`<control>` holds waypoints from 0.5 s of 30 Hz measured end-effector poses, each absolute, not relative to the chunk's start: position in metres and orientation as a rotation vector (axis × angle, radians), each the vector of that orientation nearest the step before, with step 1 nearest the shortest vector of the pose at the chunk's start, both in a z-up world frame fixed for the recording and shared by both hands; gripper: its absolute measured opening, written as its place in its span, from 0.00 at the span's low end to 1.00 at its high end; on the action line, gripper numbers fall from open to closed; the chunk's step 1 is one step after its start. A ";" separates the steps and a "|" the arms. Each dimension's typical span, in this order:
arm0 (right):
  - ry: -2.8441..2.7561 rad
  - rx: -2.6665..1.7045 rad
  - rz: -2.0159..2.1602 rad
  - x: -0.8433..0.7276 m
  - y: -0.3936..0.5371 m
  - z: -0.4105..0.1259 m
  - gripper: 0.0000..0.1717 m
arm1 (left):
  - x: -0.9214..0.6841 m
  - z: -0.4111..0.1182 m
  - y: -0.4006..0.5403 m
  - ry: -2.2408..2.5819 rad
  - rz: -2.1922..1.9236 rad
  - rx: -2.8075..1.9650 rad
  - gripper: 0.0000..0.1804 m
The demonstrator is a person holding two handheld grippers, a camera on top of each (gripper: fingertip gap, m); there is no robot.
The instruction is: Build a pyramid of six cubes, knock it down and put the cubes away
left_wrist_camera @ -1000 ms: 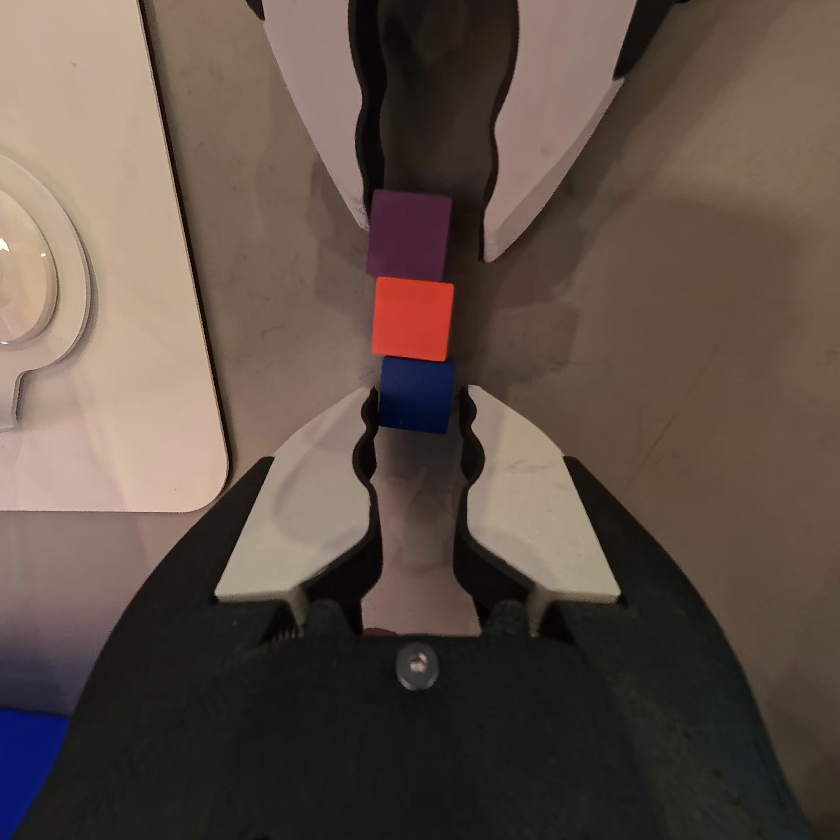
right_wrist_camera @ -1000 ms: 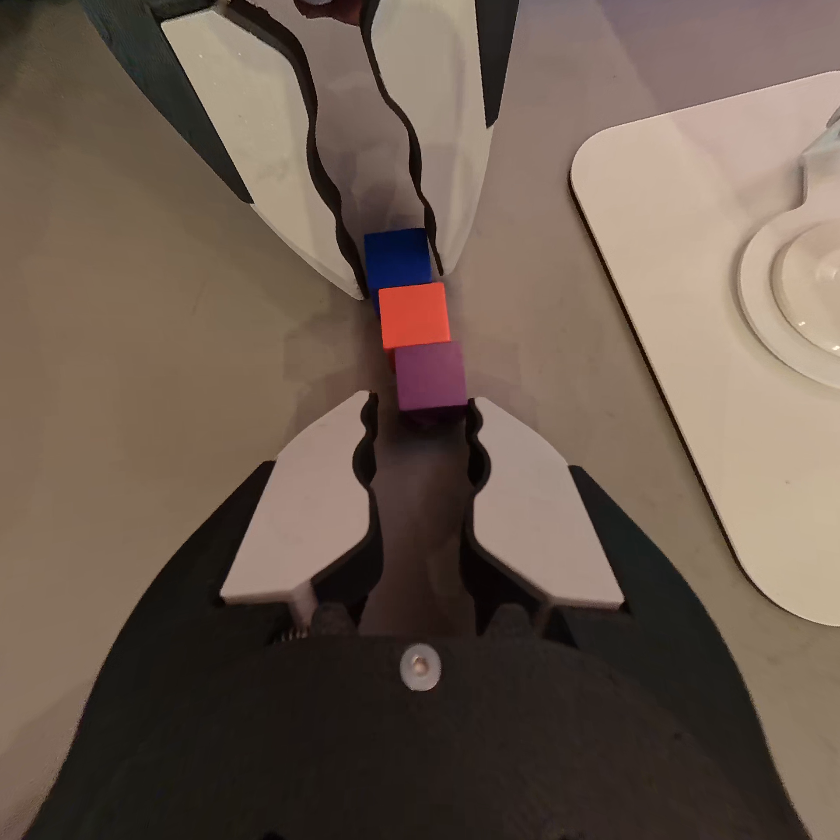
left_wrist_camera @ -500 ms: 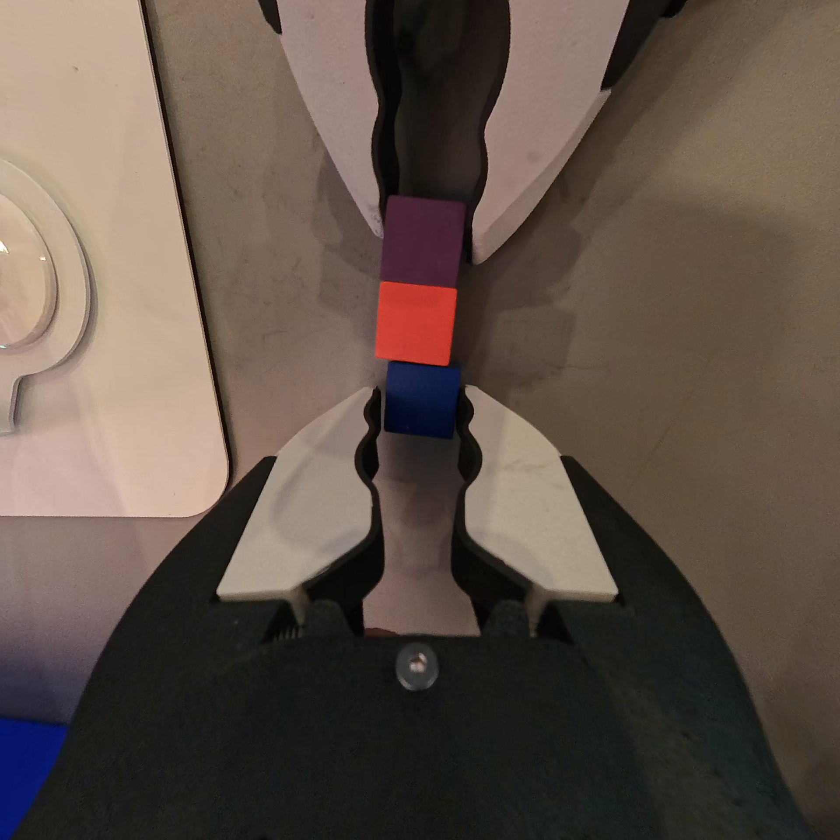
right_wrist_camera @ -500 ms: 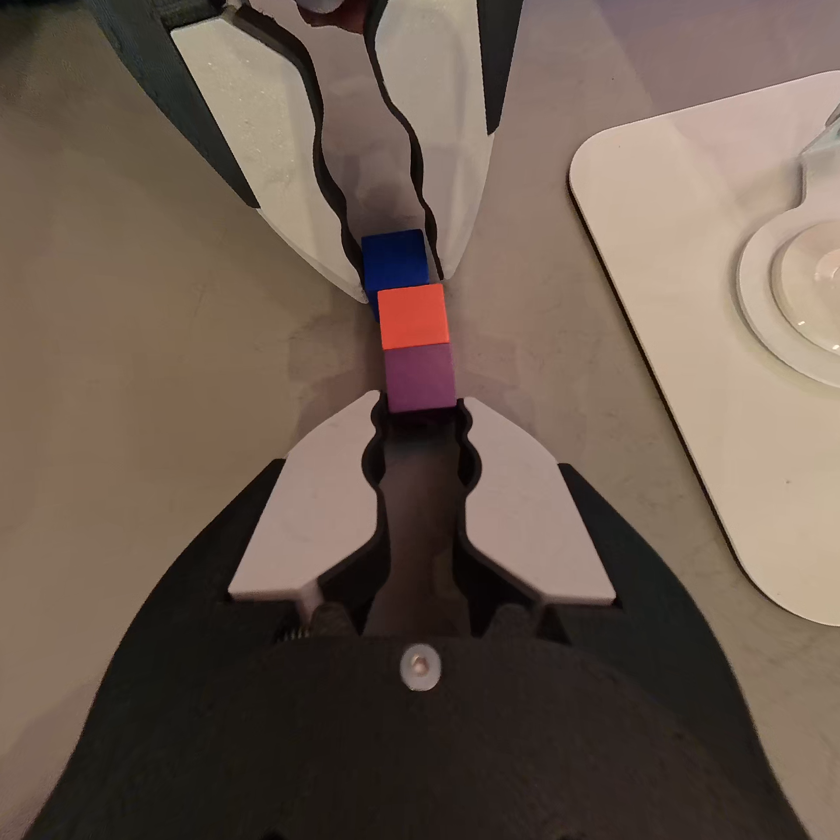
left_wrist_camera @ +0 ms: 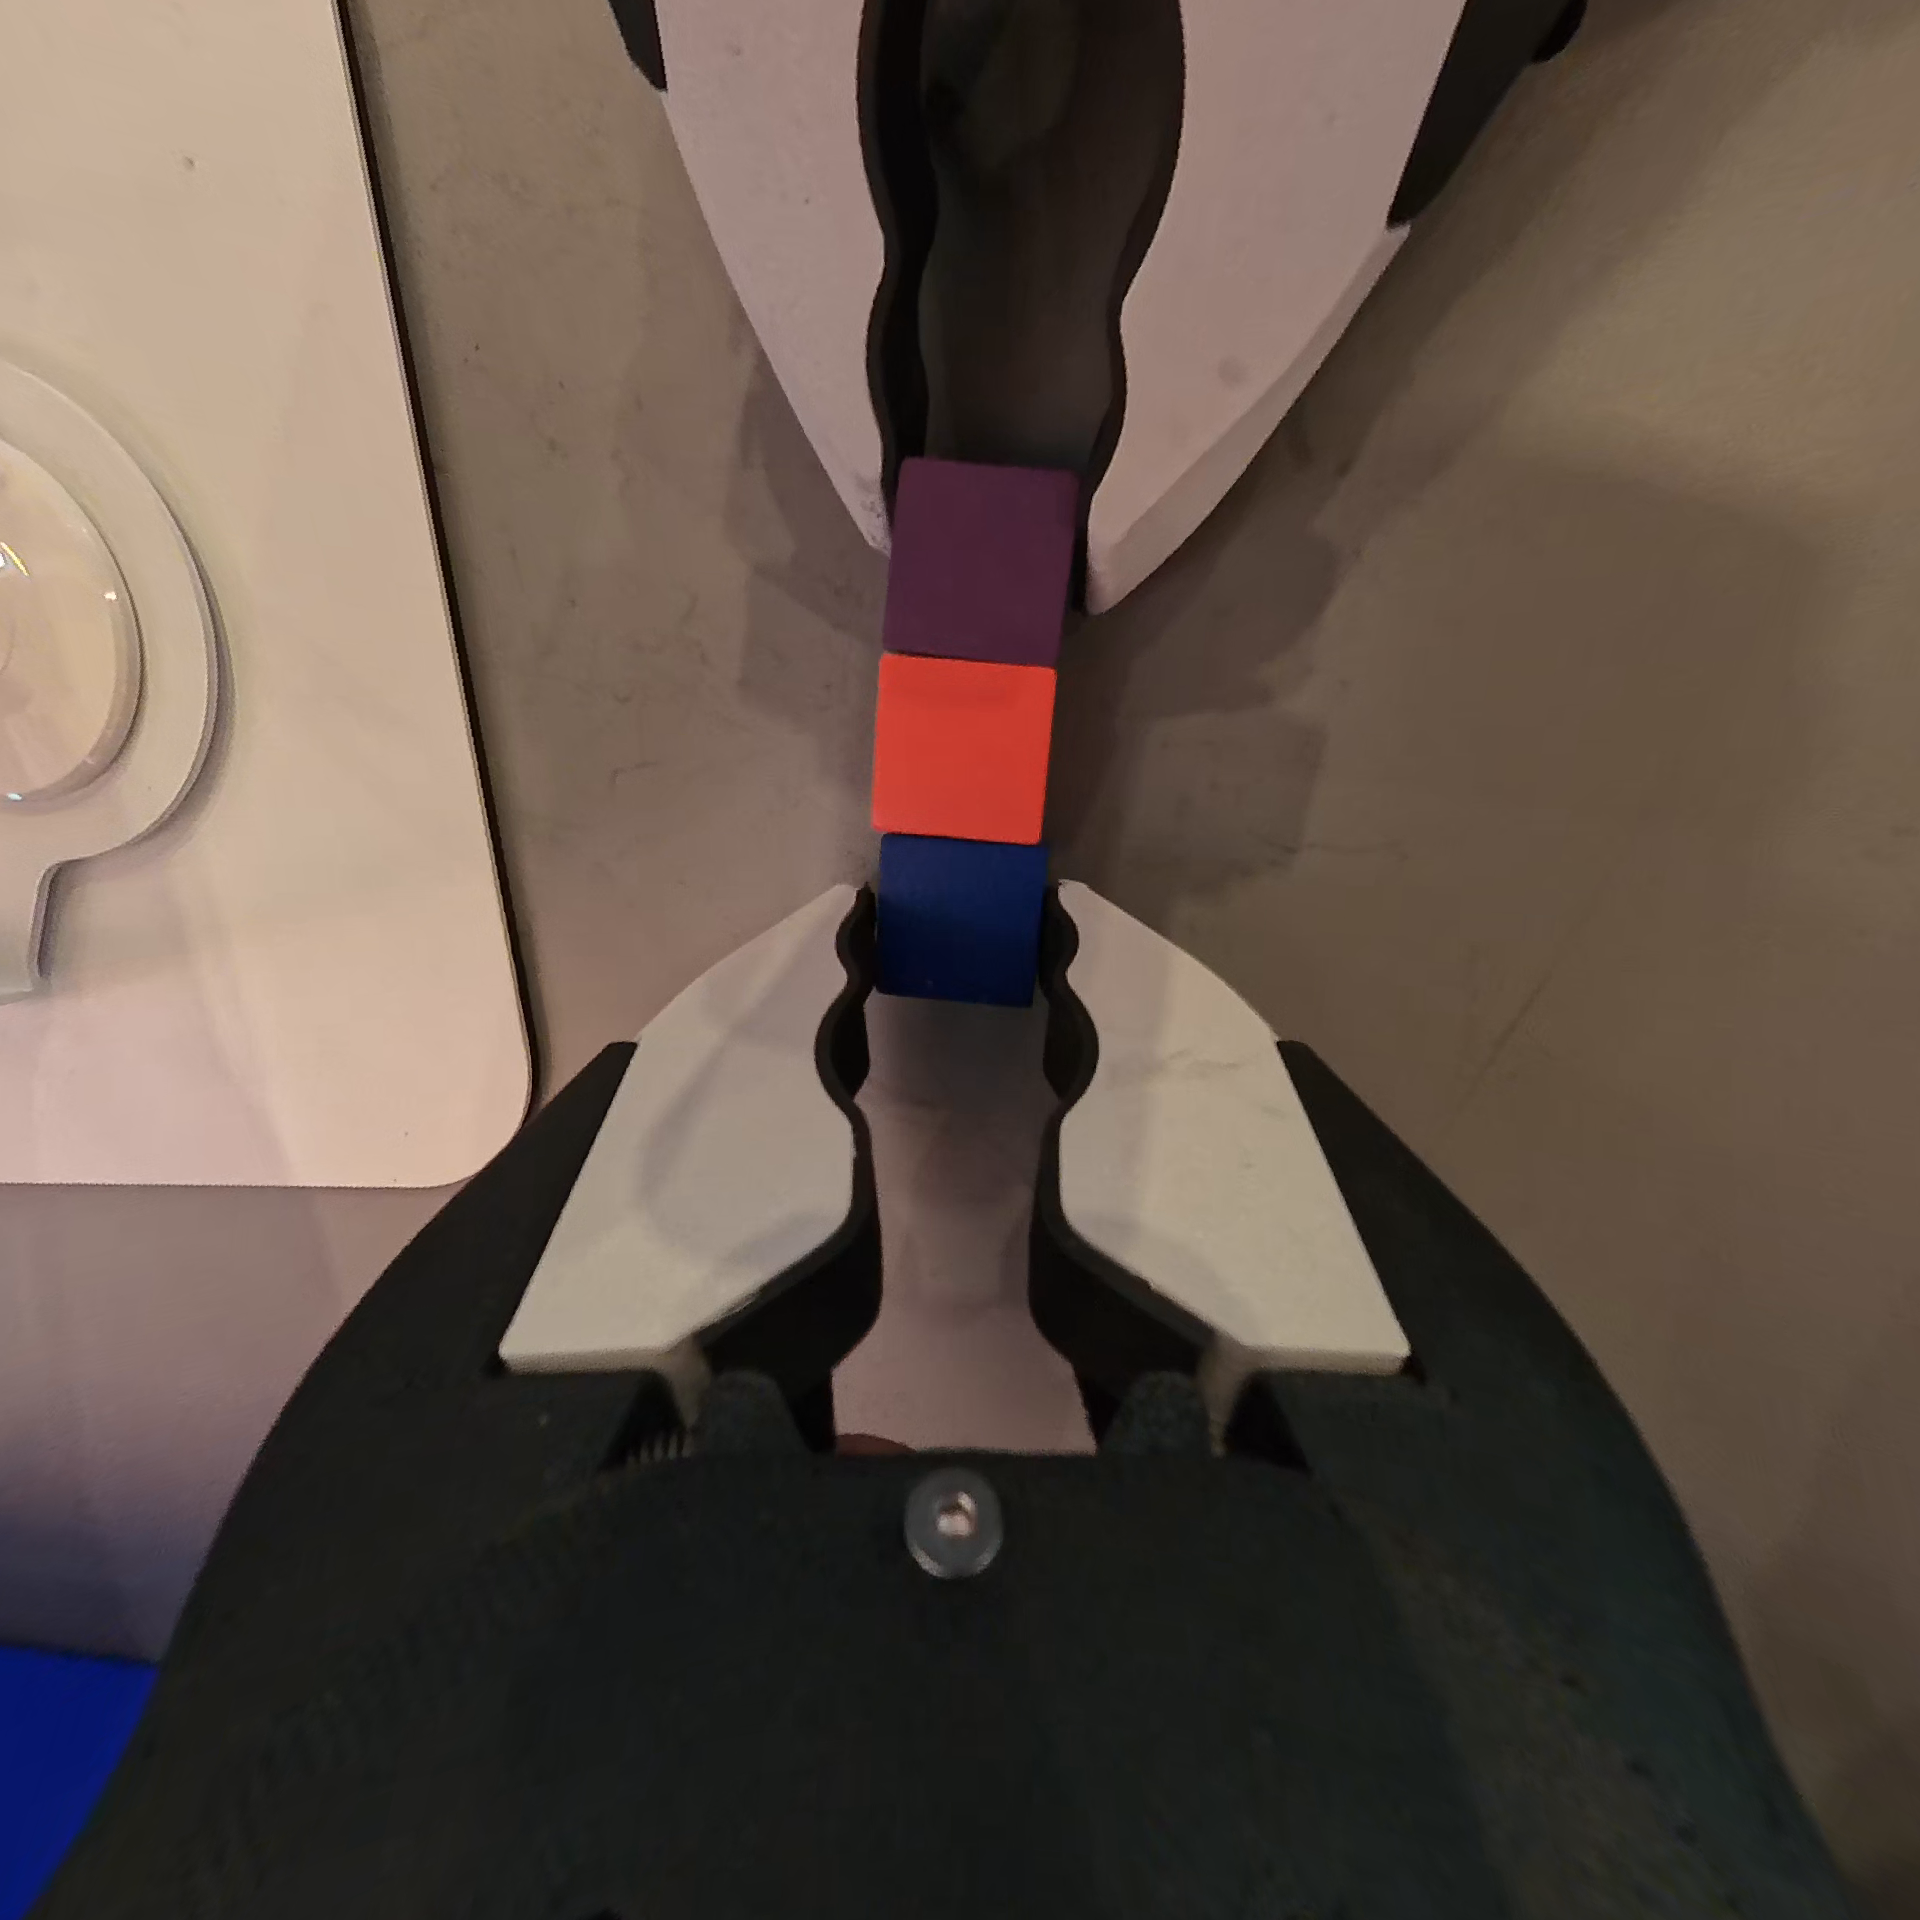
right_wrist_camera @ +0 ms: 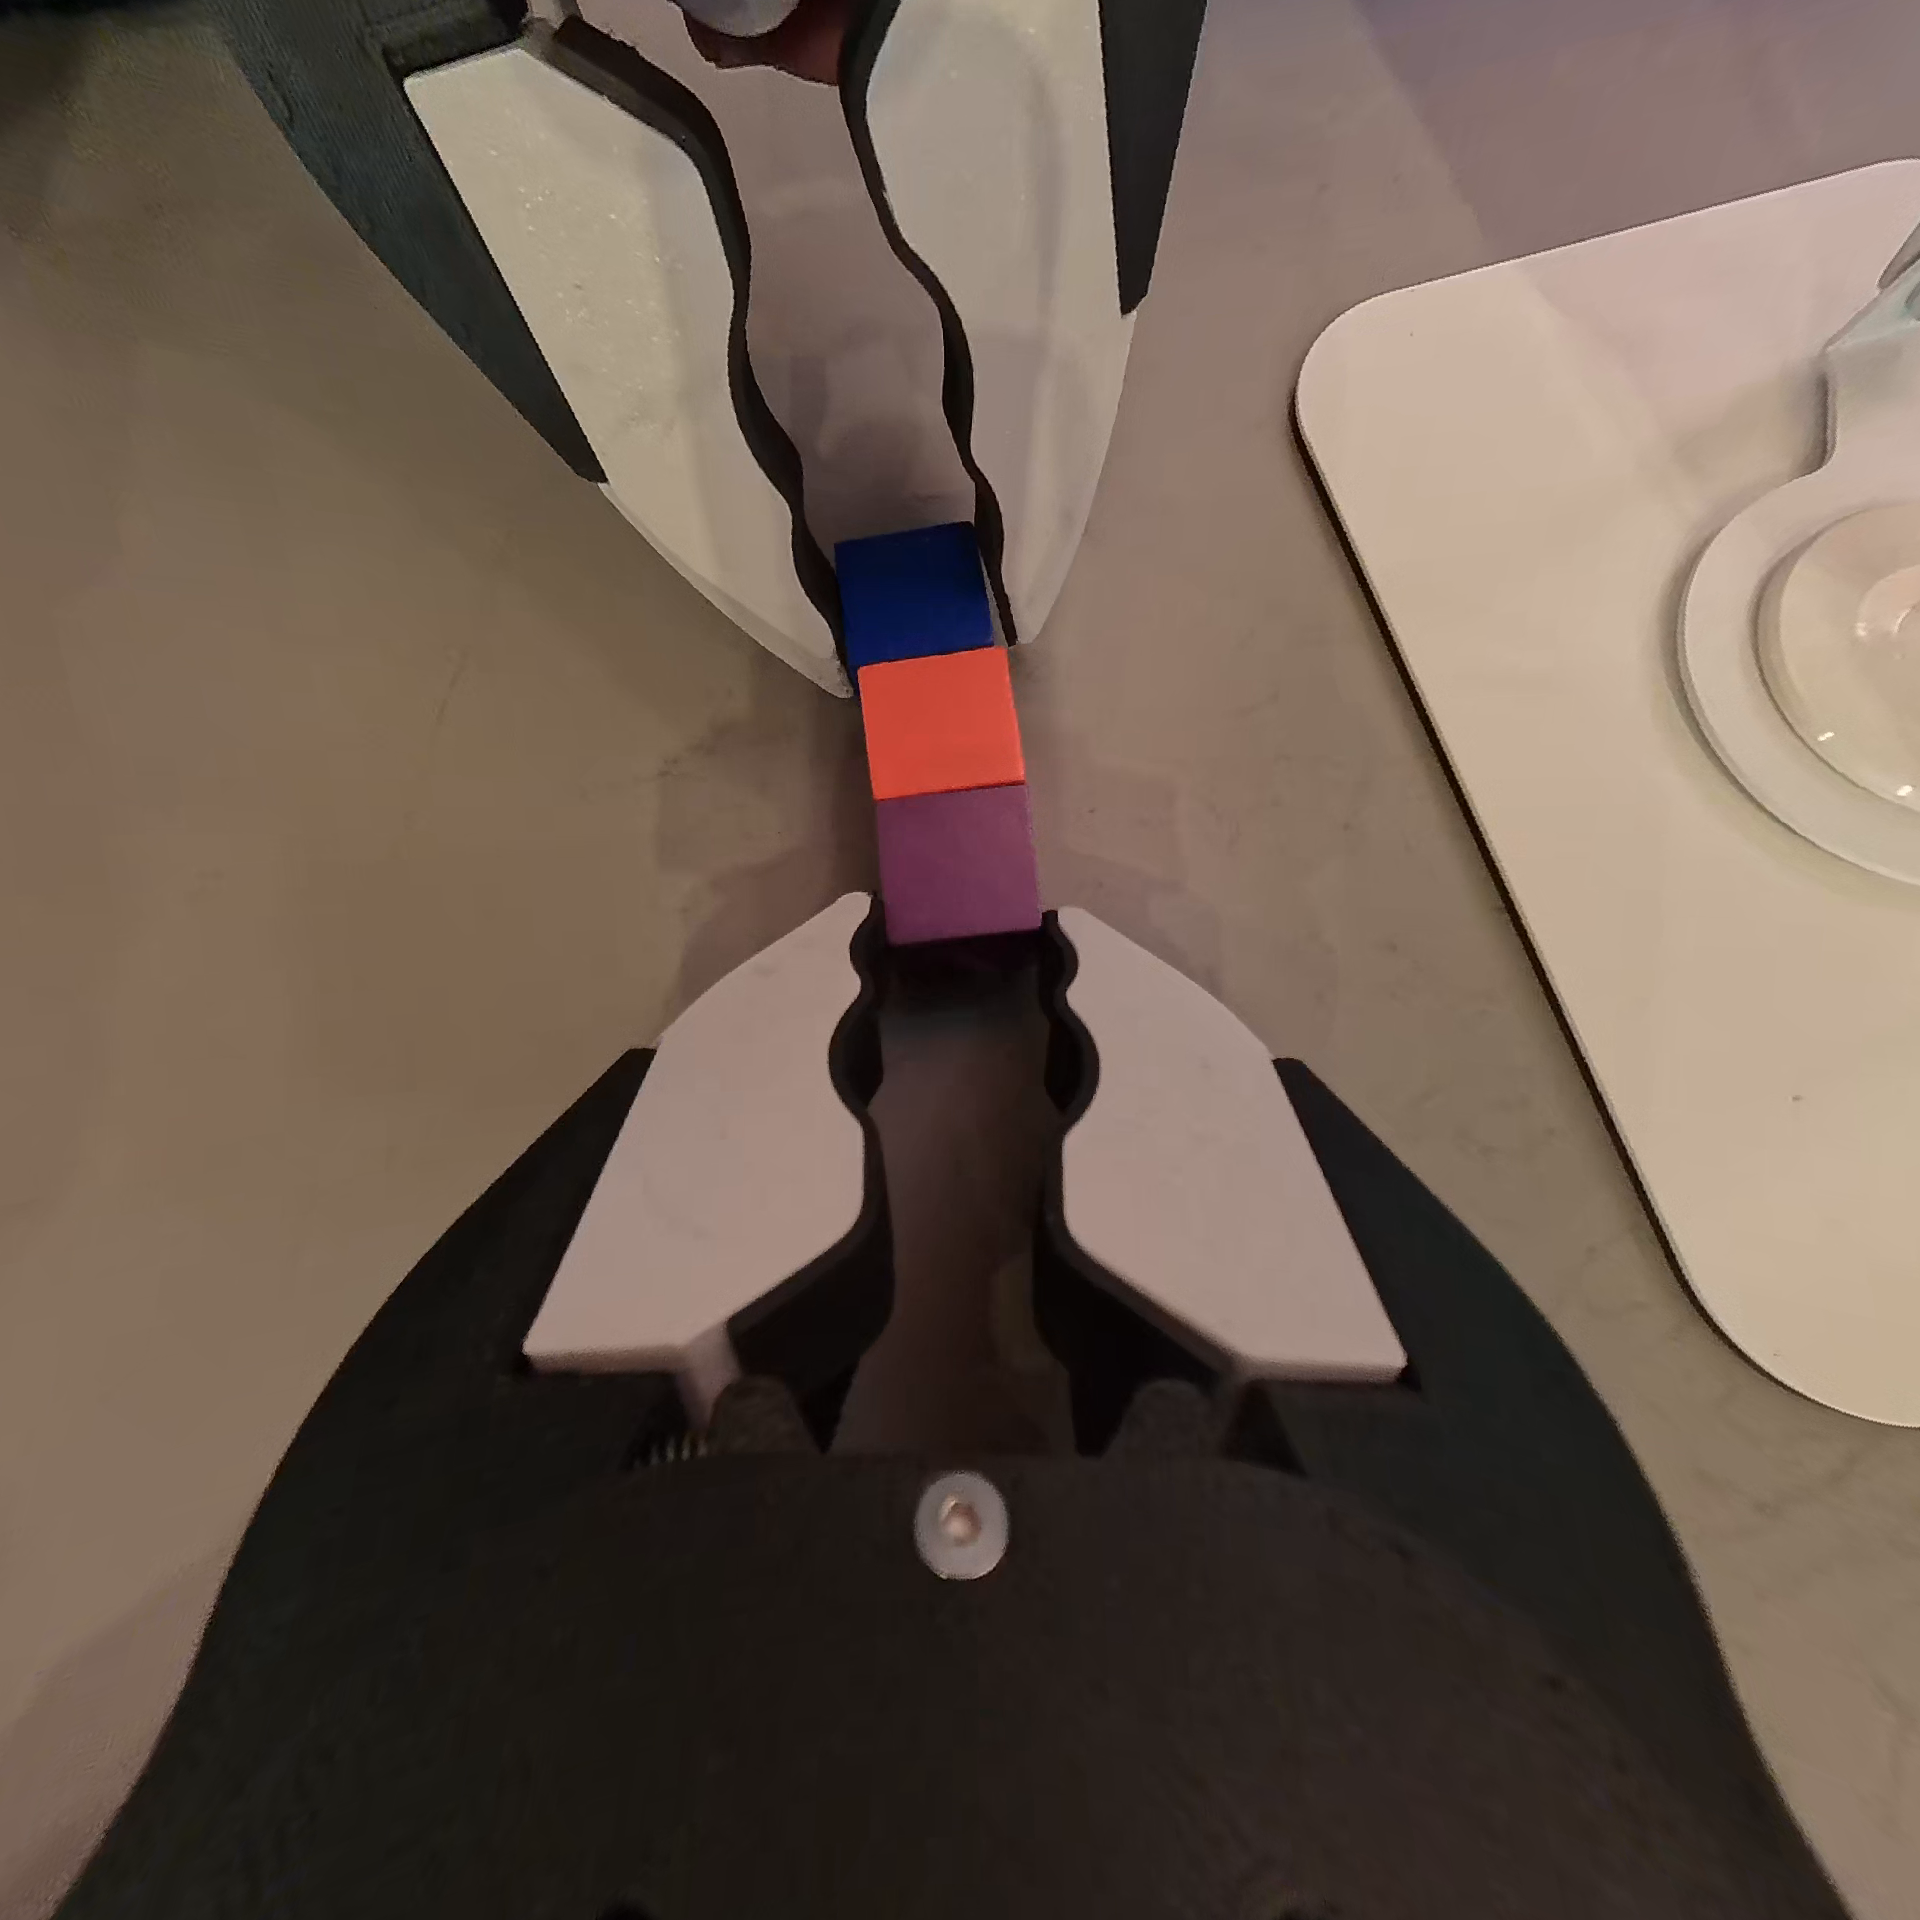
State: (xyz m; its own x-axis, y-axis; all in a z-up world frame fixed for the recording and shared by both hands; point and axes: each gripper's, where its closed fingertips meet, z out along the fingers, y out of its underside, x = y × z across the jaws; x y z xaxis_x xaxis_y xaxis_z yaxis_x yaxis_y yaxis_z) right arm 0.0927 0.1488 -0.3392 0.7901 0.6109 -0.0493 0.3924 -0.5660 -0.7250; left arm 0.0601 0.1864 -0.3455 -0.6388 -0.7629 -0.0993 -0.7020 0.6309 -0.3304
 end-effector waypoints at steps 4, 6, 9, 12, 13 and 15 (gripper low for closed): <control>-0.739 -2.242 0.383 0.093 0.149 -0.339 0.16 | 0.061 -0.346 0.187 2.623 -0.387 -1.197 0.16; -0.740 -2.242 0.381 0.093 0.149 -0.339 0.16 | 0.061 -0.346 0.187 2.623 -0.387 -1.201 0.16; -0.741 -2.242 0.379 0.093 0.148 -0.339 0.16 | 0.063 -0.346 0.187 2.616 -0.389 -1.195 0.16; -0.750 -2.238 0.391 0.091 0.147 -0.339 0.19 | 0.062 -0.346 0.187 2.614 -0.391 -1.200 0.16; -0.748 -2.240 0.391 0.092 0.147 -0.339 0.22 | 0.062 -0.346 0.187 2.614 -0.395 -1.204 0.17; -0.728 -2.249 0.386 0.094 0.148 -0.340 0.31 | 0.056 -0.347 0.184 2.648 -0.410 -1.215 0.24</control>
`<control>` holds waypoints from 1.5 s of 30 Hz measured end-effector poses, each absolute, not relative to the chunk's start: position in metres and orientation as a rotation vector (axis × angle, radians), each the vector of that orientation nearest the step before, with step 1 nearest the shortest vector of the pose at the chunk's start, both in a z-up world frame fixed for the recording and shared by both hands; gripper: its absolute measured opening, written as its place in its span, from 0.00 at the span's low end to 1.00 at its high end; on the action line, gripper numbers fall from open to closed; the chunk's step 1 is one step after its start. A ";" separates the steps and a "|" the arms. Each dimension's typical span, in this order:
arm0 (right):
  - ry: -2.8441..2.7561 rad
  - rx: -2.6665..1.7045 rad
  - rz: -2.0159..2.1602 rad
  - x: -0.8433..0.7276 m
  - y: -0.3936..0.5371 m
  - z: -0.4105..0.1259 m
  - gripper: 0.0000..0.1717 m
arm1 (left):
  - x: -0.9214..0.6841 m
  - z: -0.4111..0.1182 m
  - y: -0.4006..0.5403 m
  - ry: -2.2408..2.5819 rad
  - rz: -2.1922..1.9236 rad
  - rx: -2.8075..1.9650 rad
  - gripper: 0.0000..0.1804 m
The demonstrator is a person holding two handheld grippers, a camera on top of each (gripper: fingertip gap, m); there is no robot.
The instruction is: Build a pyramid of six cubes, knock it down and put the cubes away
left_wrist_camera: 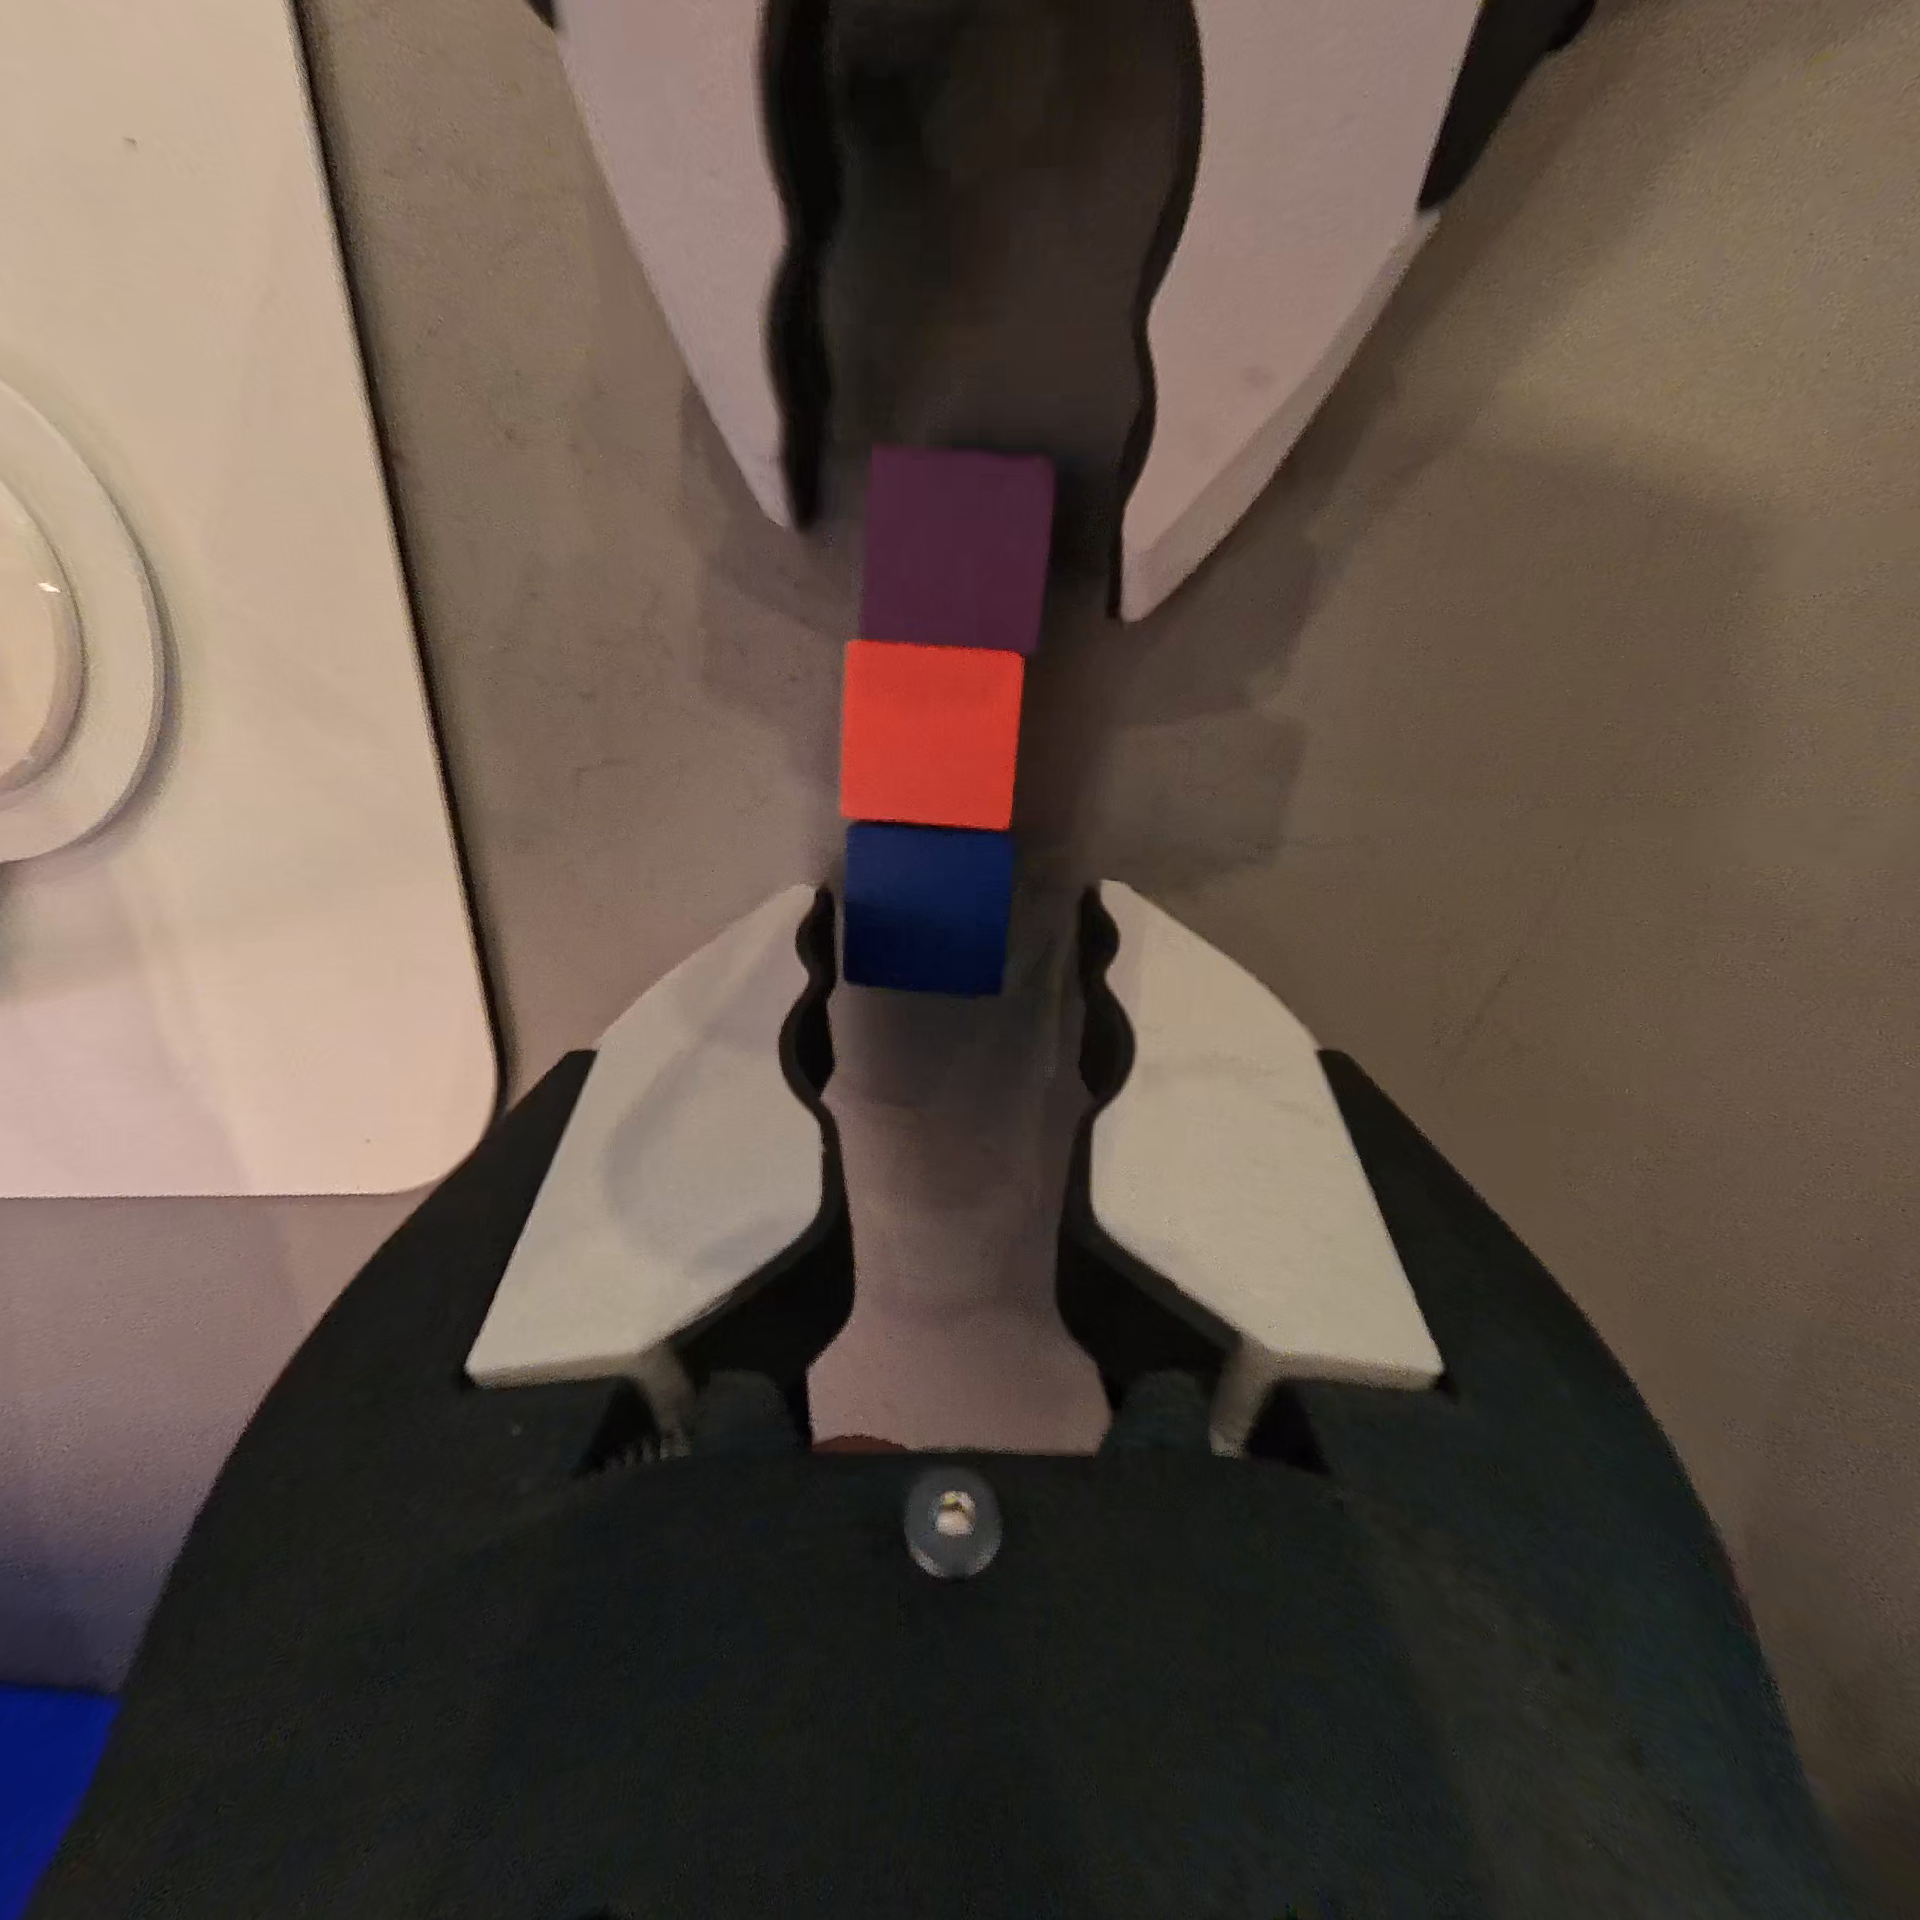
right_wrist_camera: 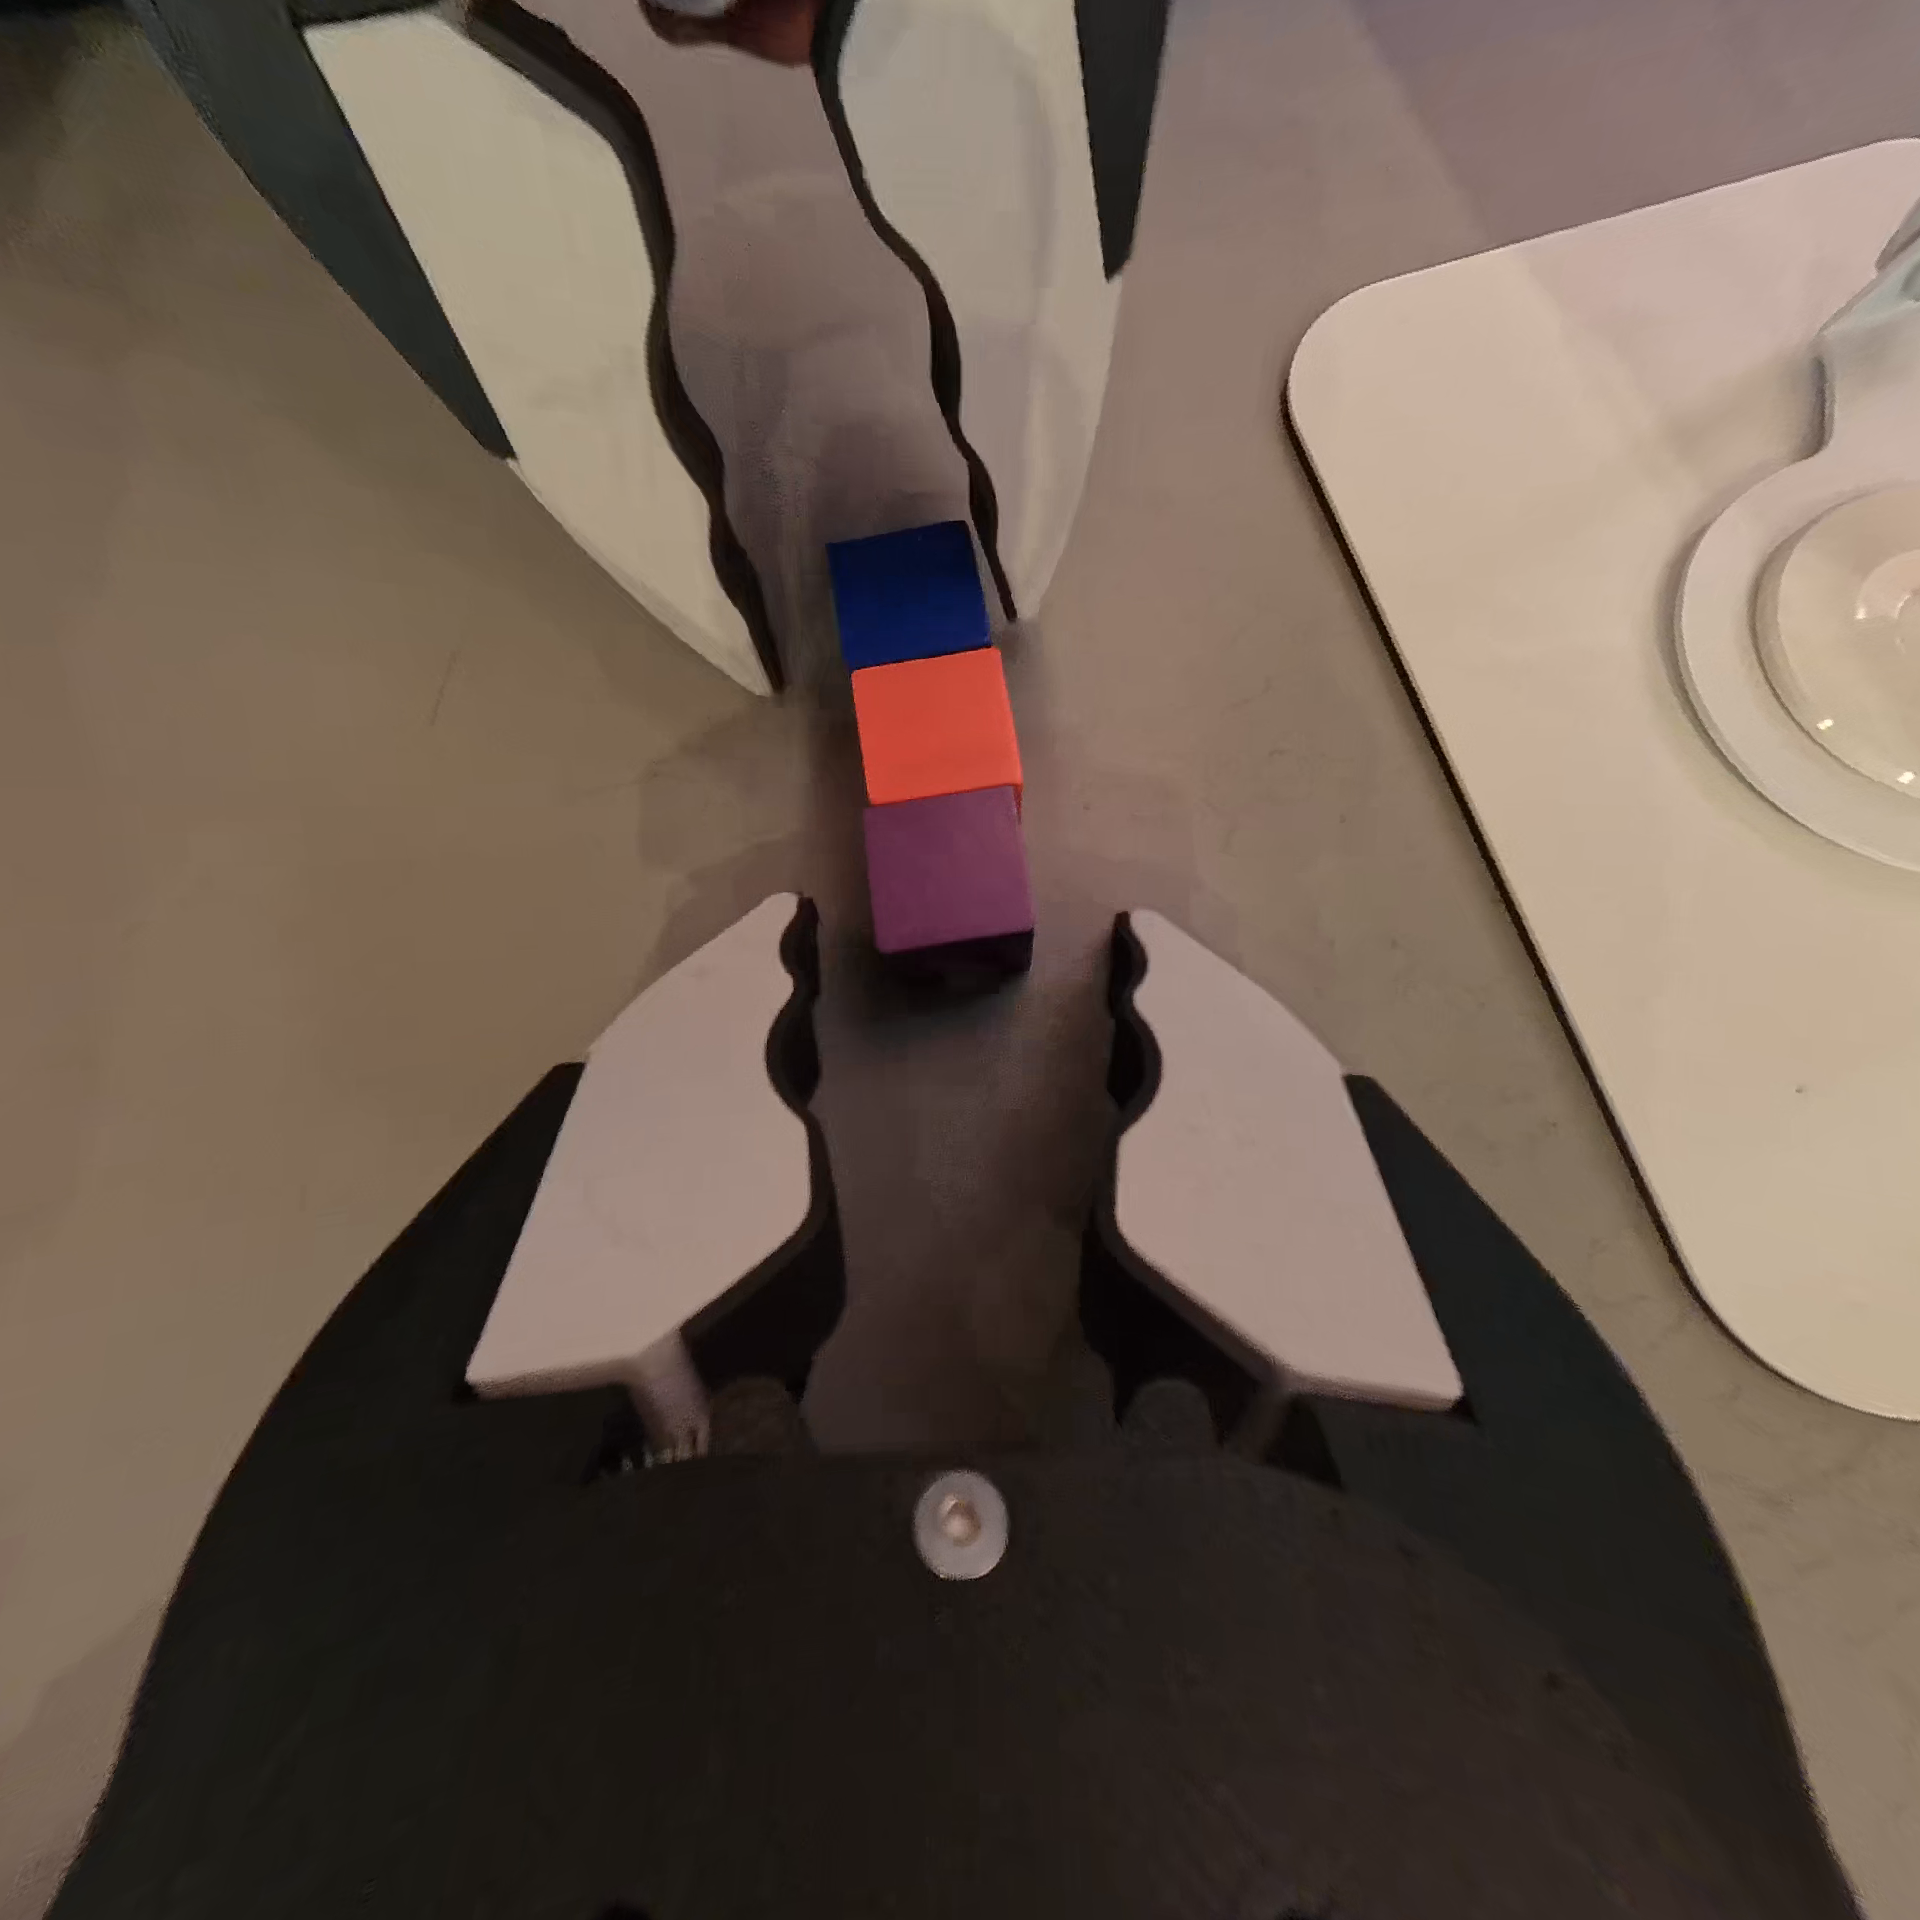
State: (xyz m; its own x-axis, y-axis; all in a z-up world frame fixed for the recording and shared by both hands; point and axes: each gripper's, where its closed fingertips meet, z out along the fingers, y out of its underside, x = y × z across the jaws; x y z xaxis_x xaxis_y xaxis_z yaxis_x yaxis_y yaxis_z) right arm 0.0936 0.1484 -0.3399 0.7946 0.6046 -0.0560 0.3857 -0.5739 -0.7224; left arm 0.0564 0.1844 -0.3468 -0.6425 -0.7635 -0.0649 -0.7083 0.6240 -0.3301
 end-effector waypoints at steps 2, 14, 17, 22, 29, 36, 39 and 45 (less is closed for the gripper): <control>-0.721 -2.243 0.407 0.094 0.148 -0.338 0.33 | 0.048 -0.344 0.190 2.649 -0.362 -1.231 0.28; -0.657 -2.214 0.491 0.096 0.146 -0.331 0.36 | -0.020 -0.237 0.415 1.965 -0.176 -1.706 0.33; -0.665 -2.221 0.485 0.096 0.145 -0.332 0.35 | -0.046 -0.257 0.493 1.810 -0.144 -1.935 0.29; -0.670 -2.222 0.503 0.095 0.144 -0.332 0.34 | -0.080 -0.311 0.552 2.039 0.188 -1.975 0.30; -0.662 -2.212 0.534 0.095 0.143 -0.330 0.34 | -0.077 -0.327 0.592 2.271 0.494 -1.798 0.28; -0.652 -2.205 0.548 0.096 0.142 -0.328 0.34 | -0.071 -0.340 0.593 2.395 0.492 -1.795 0.18; -0.654 -2.203 0.544 0.096 0.142 -0.328 0.34 | -0.072 -0.336 0.590 2.364 0.473 -1.822 0.17; -0.650 -2.204 0.539 0.097 0.142 -0.328 0.33 | -0.072 -0.277 0.529 2.121 0.161 -1.761 0.16</control>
